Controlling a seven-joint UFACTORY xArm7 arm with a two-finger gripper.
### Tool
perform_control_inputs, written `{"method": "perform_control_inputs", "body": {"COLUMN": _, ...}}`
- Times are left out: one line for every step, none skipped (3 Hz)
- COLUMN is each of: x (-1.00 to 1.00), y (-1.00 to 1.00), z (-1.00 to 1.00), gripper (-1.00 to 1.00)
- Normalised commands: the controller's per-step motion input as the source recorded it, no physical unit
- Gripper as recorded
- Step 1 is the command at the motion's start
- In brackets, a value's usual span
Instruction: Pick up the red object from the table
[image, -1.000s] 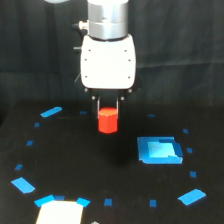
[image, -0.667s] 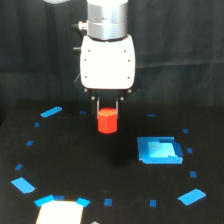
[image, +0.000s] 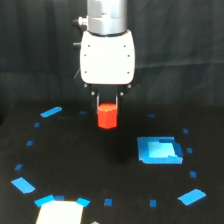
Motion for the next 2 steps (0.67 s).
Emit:
{"method": "perform_control_inputs", "body": {"x": -0.11, "y": 0.09, "z": 0.29, "gripper": -1.0}}
{"method": "perform_control_inputs", "body": {"x": 0.02, "y": 0.07, "z": -0.03, "gripper": -1.0}}
